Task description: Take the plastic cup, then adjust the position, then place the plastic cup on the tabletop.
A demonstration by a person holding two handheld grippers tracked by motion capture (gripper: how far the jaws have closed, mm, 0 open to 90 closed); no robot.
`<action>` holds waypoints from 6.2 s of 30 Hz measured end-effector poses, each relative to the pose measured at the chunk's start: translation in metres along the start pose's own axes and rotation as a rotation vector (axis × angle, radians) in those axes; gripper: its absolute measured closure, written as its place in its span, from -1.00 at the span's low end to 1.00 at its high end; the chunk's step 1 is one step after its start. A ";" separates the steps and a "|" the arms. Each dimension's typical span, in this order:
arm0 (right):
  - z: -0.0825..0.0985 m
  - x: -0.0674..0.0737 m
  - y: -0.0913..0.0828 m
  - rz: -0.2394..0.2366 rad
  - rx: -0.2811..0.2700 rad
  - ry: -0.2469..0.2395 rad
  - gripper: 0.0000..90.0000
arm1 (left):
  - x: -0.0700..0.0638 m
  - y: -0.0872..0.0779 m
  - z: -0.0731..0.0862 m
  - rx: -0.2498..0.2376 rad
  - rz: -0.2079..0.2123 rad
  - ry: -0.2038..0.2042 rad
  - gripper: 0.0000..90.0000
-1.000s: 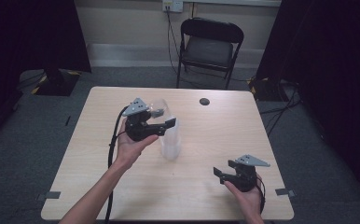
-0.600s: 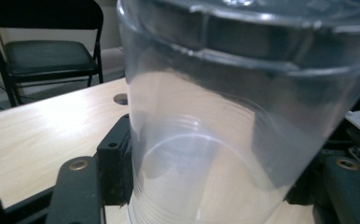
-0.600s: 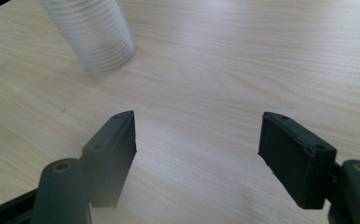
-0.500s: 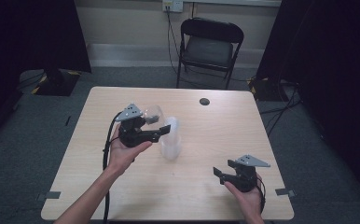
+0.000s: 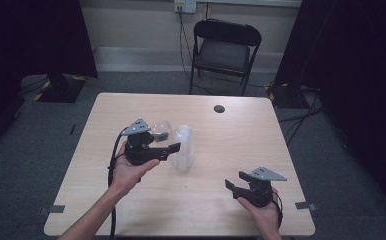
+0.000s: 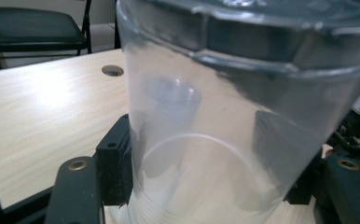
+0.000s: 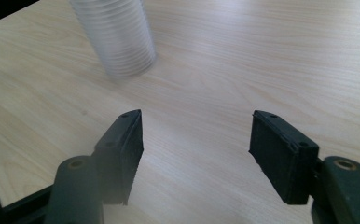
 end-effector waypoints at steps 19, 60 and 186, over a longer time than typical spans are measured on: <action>-0.013 0.031 0.004 -0.091 -0.061 -0.053 -0.07 | -0.005 0.008 0.031 0.049 0.067 -0.093 -0.22; -0.041 0.104 0.005 -0.238 -0.224 -0.279 0.35 | -0.033 0.024 0.065 0.146 0.247 -0.321 -0.18; -0.047 0.055 -0.006 -0.100 -0.166 -0.144 0.98 | -0.047 0.013 0.073 0.082 0.125 0.047 -0.40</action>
Point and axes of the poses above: each handheld gripper's, and its own axes: y roughly forward along the jaws, z roughly out of its underside, x roughly to its left, the point moved 9 cm from there along y, roughly forward along the jaws, and after that the axes turned 1 degree about y, right-handed, at the moved point
